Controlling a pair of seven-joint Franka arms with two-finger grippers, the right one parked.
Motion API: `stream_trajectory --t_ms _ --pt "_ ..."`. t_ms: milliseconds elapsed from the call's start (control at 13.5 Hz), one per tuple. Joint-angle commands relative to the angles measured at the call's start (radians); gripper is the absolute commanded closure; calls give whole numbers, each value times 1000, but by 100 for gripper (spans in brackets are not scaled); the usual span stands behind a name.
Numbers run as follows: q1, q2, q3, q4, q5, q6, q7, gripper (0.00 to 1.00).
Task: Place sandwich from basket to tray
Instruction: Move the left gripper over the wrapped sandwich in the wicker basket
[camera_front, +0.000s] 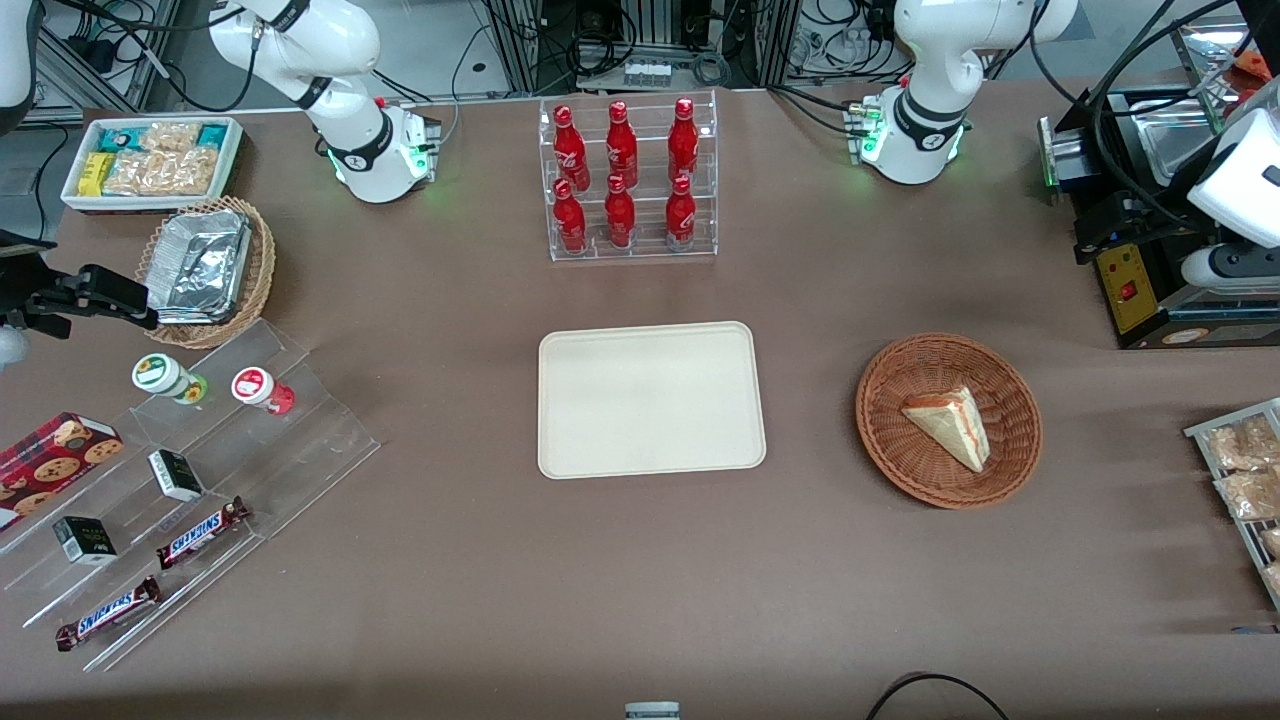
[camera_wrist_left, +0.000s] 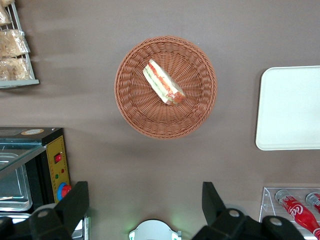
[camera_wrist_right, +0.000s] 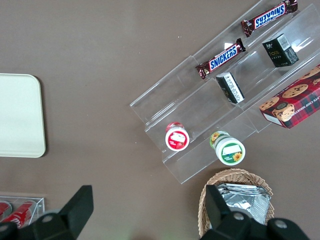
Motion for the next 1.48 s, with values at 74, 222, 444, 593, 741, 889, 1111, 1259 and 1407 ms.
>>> stream_trajectory --t_ms 74,222,444,593,741,889,1111,1259,1407 --pt "-13 -8 14 -15 -7 15 10 0" --pt "-13 3 14 -41 4 50 10 0" --pt "-12 3 14 -122 7 153 2 0" --pt "-7 -8 15 -211 7 237 -9 0" --pt "-4 -11 17 -302 7 336 -51 0" --pt "-4 -15 17 -384 7 441 -158 0" --pt "-4 -11 15 -503 5 610 -306 0" --pt "-4 -6 15 -605 4 769 -421 0" --pt "-6 12 15 -684 4 909 -525 0"
